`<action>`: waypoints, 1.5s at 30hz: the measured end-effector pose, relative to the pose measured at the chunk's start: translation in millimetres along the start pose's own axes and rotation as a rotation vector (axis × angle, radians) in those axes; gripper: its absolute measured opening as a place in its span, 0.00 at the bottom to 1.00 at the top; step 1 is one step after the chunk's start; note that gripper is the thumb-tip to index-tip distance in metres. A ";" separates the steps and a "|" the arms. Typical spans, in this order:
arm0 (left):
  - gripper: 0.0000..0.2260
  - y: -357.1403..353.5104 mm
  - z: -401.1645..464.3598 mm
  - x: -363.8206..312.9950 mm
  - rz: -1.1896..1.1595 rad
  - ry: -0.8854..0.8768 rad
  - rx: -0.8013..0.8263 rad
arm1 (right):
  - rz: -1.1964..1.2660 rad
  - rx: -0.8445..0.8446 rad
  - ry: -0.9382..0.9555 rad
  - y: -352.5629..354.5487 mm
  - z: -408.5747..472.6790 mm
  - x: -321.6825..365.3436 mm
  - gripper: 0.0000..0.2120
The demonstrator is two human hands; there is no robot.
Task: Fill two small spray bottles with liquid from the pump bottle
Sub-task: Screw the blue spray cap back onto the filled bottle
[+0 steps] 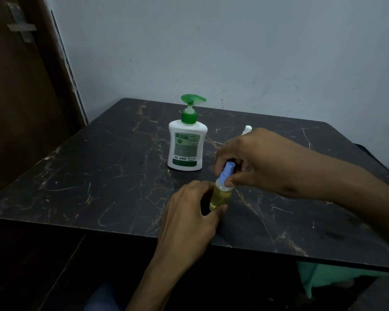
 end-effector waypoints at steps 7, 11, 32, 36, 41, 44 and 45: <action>0.11 -0.9 0.1 1.7 0.004 0.011 0.008 | 0.000 -0.039 -0.018 -5.5 1.2 -5.0 0.06; 0.13 -1.8 0.5 2.9 -0.005 0.013 0.017 | -0.001 -0.048 -0.034 -7.5 0.7 -7.4 0.08; 0.14 0.9 1.3 0.2 0.012 -0.034 -0.011 | 0.454 -0.438 -0.480 -71.7 -89.8 -41.0 0.16; 0.15 1.5 1.5 1.1 0.004 -0.027 -0.005 | 0.484 -0.466 -0.628 -92.8 -99.6 -61.0 0.14; 0.11 -1.0 4.1 -4.4 0.023 -0.030 0.007 | 0.455 -0.452 -0.712 -92.1 -80.5 -93.8 0.18; 0.06 -5.5 14.4 -7.9 0.082 -0.013 0.029 | 0.457 -0.451 -0.711 -91.5 -55.1 -107.7 0.22; 0.05 -7.8 19.4 -8.7 0.092 -0.003 0.038 | 0.461 -0.459 -0.714 -92.4 -47.9 -111.5 0.23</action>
Point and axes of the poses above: each hand's wrist, its own z-axis towards the middle knuckle, its own y-axis out of the back of the hand, x = y × z, the point moved 8 cm from there along z, towards the middle knuckle, and after that the axes turned 10 degrees about -z, right-handed, at the moved point
